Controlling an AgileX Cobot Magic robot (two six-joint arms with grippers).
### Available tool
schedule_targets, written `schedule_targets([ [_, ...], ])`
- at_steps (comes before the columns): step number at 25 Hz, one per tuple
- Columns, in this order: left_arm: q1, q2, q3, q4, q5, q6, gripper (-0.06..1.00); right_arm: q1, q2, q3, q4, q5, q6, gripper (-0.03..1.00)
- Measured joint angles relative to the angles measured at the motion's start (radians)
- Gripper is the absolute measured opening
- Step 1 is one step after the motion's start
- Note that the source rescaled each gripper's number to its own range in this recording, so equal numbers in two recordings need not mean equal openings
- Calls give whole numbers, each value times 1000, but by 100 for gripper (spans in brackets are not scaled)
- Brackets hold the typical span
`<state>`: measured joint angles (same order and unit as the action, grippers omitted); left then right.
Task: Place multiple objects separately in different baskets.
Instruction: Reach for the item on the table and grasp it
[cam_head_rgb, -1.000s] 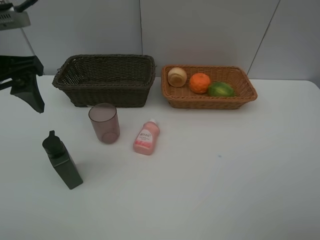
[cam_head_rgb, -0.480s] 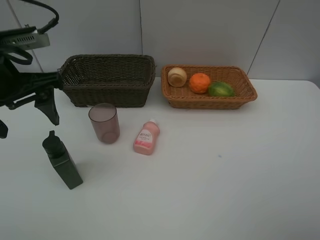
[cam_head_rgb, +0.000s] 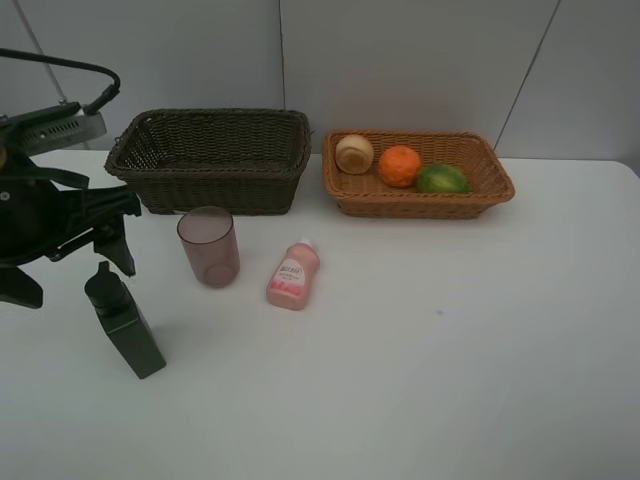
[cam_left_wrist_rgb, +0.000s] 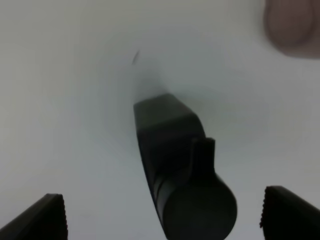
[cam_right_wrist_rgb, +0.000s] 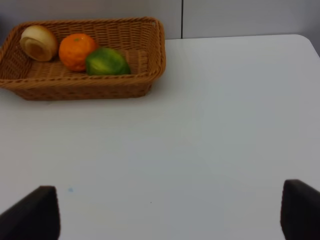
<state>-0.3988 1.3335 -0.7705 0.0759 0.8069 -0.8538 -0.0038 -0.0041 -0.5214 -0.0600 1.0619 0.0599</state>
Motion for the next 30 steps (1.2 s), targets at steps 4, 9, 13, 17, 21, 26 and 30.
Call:
schedule_targets([
  [4,0,33,0,0,-22,-7,100,0,0,0,0,0,0,90],
  [9,-1,97,0,-11,-41,-10,100,0,0,0,0,0,0,90],
  [13,-20,124,1,-22,-85,-15,100,0,0,0,0,0,0,90],
  [17,-24,179,1,-41,-97,-18,100,0,0,0,0,0,0,90],
  [21,-24,213,4,-44,-102,-18,100,0,0,0,0,0,0,90],
  [26,-24,231,6,-50,-118,-12,99,0,0,0,0,0,0,90],
  [30,-24,232,6,-52,-118,-7,83,0,0,0,0,0,0,90],
])
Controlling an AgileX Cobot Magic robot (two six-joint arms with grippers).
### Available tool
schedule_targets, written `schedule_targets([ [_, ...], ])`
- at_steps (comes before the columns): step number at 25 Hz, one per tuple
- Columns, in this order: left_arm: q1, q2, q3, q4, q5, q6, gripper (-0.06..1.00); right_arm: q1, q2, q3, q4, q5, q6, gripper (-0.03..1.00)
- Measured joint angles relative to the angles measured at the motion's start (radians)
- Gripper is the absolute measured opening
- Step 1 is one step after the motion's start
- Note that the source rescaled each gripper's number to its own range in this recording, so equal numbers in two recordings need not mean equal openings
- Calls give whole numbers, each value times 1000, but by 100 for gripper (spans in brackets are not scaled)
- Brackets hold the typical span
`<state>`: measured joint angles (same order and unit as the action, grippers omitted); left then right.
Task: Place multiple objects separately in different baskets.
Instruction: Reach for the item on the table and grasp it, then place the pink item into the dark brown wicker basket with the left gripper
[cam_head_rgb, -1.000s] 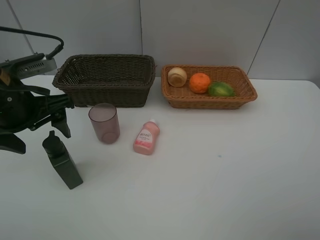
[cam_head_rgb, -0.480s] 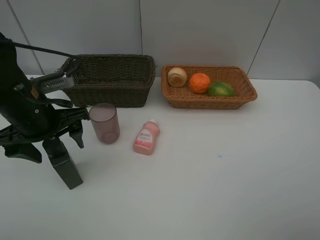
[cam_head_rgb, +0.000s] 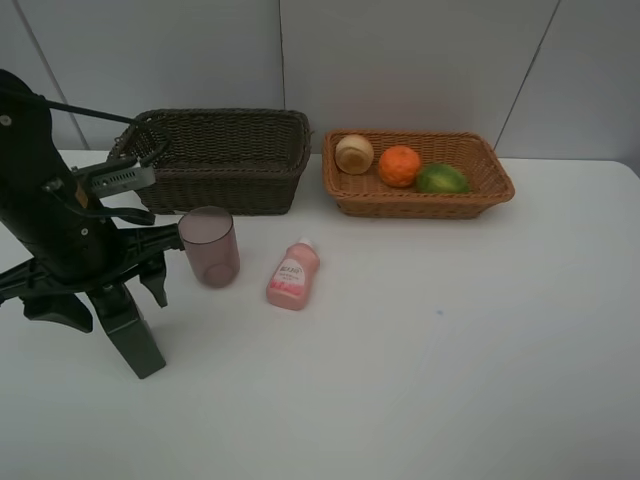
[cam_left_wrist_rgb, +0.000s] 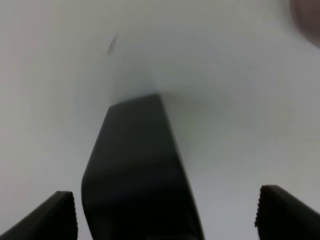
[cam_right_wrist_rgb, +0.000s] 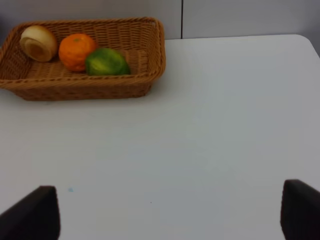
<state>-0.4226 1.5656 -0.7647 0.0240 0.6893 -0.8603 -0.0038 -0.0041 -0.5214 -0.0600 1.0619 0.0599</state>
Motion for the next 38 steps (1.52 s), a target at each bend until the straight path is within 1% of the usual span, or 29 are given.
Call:
schedule_targets([
  [1,0,0,0,0,0,0,76,0,0,0,0,0,0,90],
  [3,0,0,0,0,0,0,57,0,0,0,0,0,0,90],
  [4,0,0,0,0,-4,1,49,0,0,0,0,0,0,90],
  [28,0,0,0,0,-6,2,50,0,0,0,0,0,0,90],
  [31,0,-1,-7,0,15,7,50,0,0,0,0,0,0,90],
  [33,0,-15,-27,0,47,26,50,0,0,0,0,0,0,90],
  [35,0,-48,-60,6,79,71,50,0,0,0,0,0,0,90],
  [38,0,-105,-129,36,118,140,50,0,0,0,0,0,0,90],
])
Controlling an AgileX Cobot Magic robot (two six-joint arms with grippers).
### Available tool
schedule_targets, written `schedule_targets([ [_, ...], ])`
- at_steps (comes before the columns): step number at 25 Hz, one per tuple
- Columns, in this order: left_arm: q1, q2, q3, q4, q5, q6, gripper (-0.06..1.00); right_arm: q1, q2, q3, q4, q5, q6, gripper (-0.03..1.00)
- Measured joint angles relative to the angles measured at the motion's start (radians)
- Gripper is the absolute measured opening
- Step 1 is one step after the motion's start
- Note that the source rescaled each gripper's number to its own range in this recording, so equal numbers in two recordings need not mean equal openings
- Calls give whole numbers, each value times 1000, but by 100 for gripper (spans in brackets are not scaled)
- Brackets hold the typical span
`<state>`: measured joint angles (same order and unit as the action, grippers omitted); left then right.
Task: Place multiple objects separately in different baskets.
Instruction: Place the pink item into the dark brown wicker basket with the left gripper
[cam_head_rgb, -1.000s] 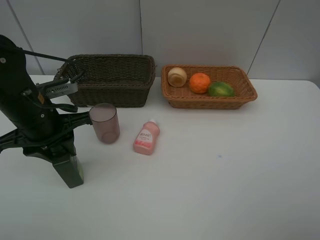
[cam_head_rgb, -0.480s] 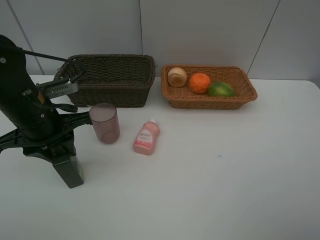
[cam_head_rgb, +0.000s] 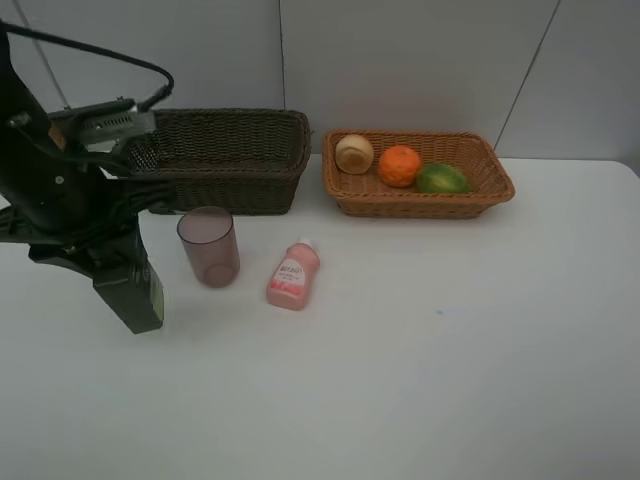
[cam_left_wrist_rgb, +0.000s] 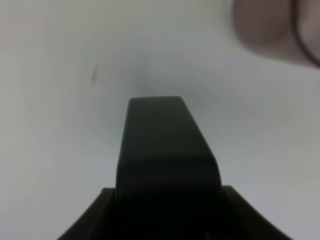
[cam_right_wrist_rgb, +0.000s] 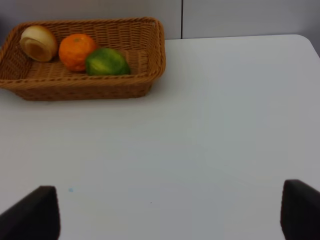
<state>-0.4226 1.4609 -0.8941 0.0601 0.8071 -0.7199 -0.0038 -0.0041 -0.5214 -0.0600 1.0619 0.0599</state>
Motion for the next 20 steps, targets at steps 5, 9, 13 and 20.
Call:
schedule_targets([
  [5,28,-44,-124,17,98,128,50,0,0,0,0,0,0,90],
  [9,87,-35,-238,27,155,253,50,0,0,0,0,0,0,90],
  [13,146,21,-376,58,157,363,50,0,0,0,0,0,0,90],
  [20,161,191,-539,181,45,390,50,0,0,0,0,0,0,90],
])
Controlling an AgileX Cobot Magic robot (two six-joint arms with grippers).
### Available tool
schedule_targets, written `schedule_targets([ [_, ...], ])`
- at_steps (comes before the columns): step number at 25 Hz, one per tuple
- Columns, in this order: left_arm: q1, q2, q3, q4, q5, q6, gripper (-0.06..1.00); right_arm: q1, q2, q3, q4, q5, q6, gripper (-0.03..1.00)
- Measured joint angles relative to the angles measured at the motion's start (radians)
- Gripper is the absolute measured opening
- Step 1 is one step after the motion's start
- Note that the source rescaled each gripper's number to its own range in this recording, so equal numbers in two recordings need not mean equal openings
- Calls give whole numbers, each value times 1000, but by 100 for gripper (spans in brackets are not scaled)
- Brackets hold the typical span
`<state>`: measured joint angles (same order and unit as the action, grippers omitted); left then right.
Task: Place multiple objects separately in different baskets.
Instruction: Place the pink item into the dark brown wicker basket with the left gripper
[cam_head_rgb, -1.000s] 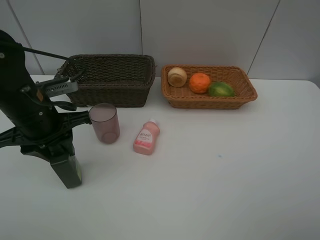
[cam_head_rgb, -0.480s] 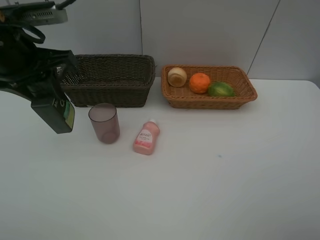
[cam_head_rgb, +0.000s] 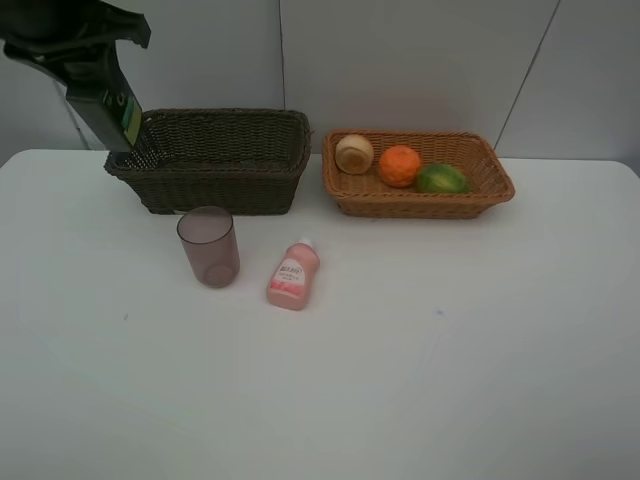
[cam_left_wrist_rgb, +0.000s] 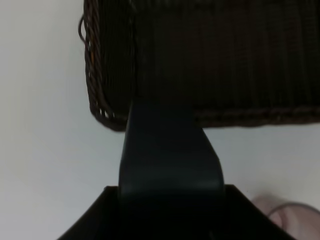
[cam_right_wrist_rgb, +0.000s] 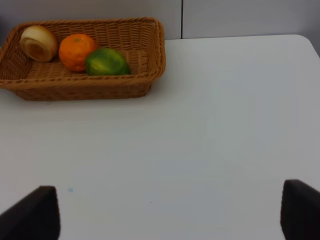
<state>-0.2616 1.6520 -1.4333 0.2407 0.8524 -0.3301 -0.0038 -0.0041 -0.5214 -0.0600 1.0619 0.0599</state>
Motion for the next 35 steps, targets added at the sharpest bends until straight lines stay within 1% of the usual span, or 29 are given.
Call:
schedule_targets([
  [3,0,61,-8,8,-104,0,50,0,0,0,0,0,0,90],
  [5,0,107,-10,11,-154,0,50,0,0,0,0,0,0,90],
  [8,3,177,-25,12,-180,-1,50,0,0,0,0,0,0,90],
  [11,21,262,-98,3,-132,-15,50,0,0,0,0,0,0,90],
  [14,35,344,-210,2,-43,-19,50,0,0,0,0,0,0,90],
  [16,37,393,-291,-2,-8,-19,50,0,0,0,0,0,0,90],
  [19,37,460,-400,-20,22,-18,50,0,0,0,0,0,0,90],
  [23,39,546,-507,-53,45,-2,50,0,0,0,0,0,0,90],
  [27,48,623,-562,-84,47,26,50,0,0,0,0,0,0,90],
  [35,69,675,-566,-89,37,29,50,0,0,0,0,0,0,90],
])
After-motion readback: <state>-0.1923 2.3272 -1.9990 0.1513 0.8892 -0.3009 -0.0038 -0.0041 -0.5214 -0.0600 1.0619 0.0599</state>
